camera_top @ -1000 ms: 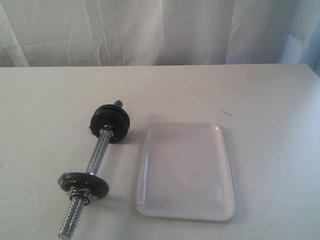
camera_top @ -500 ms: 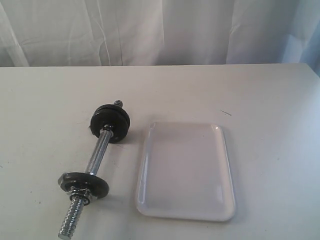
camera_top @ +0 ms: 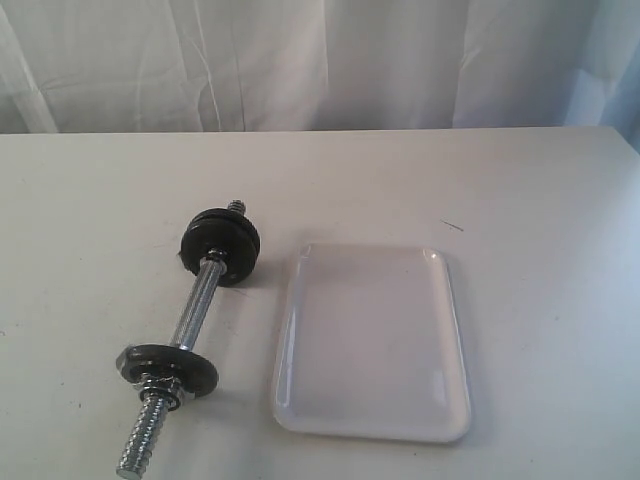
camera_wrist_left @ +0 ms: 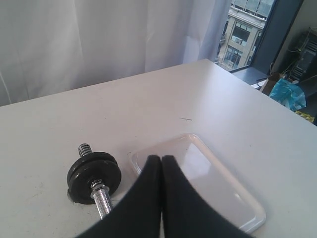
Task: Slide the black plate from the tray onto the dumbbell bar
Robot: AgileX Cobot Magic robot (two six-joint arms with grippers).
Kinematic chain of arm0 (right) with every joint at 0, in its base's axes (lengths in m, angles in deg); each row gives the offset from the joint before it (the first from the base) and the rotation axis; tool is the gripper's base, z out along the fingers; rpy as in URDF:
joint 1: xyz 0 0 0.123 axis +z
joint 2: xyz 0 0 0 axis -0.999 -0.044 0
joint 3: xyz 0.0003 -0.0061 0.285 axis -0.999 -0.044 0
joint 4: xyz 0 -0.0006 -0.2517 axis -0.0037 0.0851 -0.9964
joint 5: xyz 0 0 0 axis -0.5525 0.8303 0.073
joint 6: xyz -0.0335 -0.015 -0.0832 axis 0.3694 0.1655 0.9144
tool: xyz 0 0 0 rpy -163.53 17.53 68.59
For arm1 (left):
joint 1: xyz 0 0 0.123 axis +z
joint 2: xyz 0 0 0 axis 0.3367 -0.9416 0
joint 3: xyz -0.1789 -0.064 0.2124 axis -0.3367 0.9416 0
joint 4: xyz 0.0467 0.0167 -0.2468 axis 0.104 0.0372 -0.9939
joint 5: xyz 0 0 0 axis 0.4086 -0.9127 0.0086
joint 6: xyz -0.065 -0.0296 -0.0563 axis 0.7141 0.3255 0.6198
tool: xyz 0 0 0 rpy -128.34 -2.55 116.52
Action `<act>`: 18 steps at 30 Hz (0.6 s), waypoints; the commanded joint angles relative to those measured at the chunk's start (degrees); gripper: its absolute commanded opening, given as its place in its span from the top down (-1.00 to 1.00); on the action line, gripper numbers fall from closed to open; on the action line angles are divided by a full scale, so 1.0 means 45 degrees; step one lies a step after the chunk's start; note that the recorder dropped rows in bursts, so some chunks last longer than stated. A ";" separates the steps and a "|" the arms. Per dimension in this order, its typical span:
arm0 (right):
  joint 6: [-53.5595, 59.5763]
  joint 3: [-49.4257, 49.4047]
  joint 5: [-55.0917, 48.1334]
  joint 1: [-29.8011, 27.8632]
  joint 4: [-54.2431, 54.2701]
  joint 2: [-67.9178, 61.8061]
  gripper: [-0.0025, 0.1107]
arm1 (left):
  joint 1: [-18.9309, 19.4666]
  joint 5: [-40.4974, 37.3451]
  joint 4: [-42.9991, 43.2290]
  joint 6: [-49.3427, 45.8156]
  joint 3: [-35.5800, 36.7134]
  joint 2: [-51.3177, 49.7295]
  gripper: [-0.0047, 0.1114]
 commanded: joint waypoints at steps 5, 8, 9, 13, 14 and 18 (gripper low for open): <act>-0.0023 -0.0068 0.0230 -0.0078 -0.0113 0.0074 0.96 | 0.0003 0.0654 0.1012 -0.0054 0.0660 0.0456 0.92; -0.0023 -0.0068 0.0230 -0.0078 -0.0113 0.0074 0.96 | 0.0027 0.1505 0.2191 0.0421 0.1695 0.1261 0.92; -0.0023 -0.0068 0.0230 -0.0078 -0.0113 0.0074 0.96 | 0.0027 0.1710 0.2357 0.0772 0.2077 0.1693 0.92; -0.0023 -0.0068 0.0230 -0.0078 -0.0084 0.0074 0.96 | 0.0485 0.2472 0.3031 0.2239 0.4217 0.3562 0.92; -0.0023 -0.0068 0.0230 -0.0078 -0.0084 0.0074 0.96 | 0.0750 0.2547 0.3321 0.2799 0.4789 0.4067 0.92; -0.0023 -0.0068 0.0230 -0.0078 -0.0084 0.0074 0.96 | 0.1808 0.2518 0.4459 0.4870 0.6545 0.5830 0.92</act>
